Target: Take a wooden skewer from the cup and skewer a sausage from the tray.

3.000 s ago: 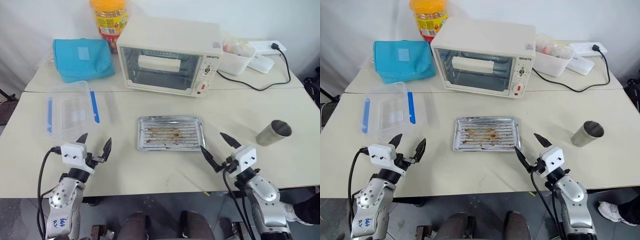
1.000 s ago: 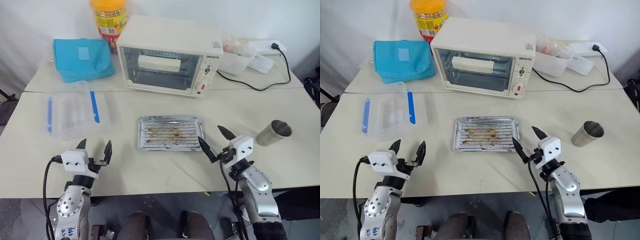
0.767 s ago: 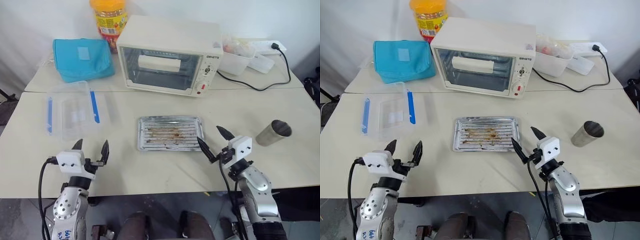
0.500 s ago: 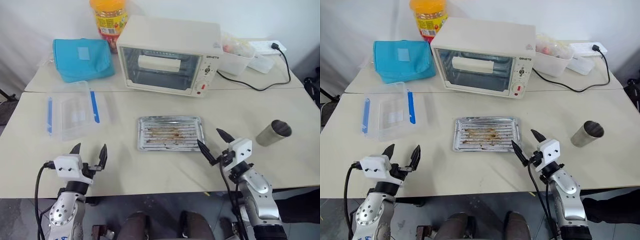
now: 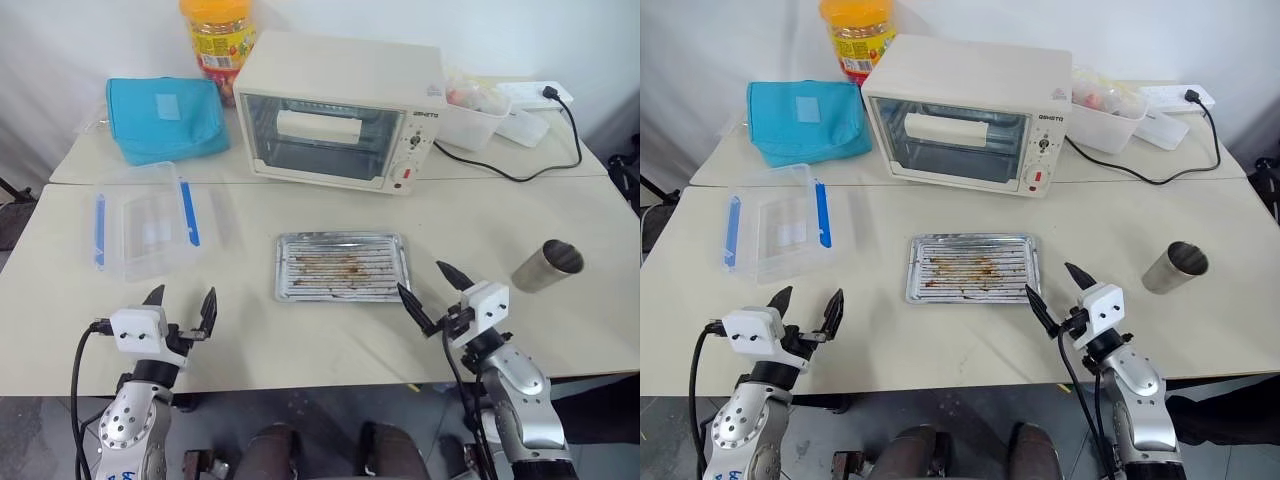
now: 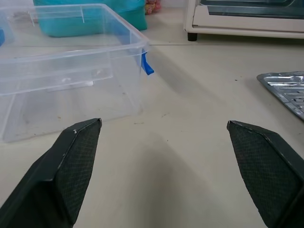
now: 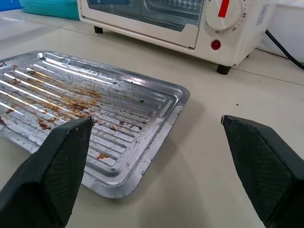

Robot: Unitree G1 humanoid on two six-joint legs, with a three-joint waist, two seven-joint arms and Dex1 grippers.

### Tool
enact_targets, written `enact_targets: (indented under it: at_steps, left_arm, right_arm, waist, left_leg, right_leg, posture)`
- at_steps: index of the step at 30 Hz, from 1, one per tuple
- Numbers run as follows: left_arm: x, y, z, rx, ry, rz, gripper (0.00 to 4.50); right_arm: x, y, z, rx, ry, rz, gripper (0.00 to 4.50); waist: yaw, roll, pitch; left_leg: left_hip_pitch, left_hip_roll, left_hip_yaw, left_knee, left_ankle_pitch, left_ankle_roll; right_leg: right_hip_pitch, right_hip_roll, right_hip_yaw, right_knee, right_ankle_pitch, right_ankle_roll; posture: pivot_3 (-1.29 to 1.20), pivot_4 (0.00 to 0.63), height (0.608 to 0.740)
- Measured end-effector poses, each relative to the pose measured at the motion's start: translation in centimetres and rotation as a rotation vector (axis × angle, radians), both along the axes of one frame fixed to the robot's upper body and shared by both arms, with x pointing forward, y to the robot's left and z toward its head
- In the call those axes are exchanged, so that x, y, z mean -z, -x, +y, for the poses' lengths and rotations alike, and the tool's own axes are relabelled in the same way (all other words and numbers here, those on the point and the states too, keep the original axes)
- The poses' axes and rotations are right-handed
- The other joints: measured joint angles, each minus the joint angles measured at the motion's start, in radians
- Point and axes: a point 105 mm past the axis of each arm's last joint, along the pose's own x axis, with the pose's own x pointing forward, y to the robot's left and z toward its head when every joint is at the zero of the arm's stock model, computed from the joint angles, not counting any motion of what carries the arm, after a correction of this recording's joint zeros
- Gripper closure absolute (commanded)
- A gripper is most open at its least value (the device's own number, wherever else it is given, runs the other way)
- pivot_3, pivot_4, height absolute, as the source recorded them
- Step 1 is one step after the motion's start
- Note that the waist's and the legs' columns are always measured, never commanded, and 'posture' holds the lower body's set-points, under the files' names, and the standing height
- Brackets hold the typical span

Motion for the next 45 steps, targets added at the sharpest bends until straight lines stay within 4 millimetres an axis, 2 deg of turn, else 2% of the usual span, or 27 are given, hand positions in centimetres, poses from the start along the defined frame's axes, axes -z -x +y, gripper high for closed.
enact_targets:
  at_steps: [31,45]
  left_arm:
    - [0.12,0.22,0.25,-0.019,-0.006,0.001,0.01]
    - [-0.08,-0.29,0.51,-0.025,-0.004,-0.013,0.01]
  right_arm:
    - [0.03,-0.11,0.27,-0.031,0.0,0.008,0.0]
    - [0.36,-0.56,0.13,-0.025,-0.005,0.008,0.0]
  waist:
    - [0.0,0.0,0.0]
    - [0.0,0.0,0.0]
  left_leg:
    - [0.0,0.0,0.0,0.0,0.0,0.0]
    - [0.0,0.0,0.0,0.0,0.0,0.0]
  right_leg:
    - [0.0,0.0,0.0,0.0,0.0,0.0]
    - [0.0,0.0,0.0,0.0,0.0,0.0]
  posture:
    - [0.0,0.15,0.74]
    - [0.0,0.15,0.74]
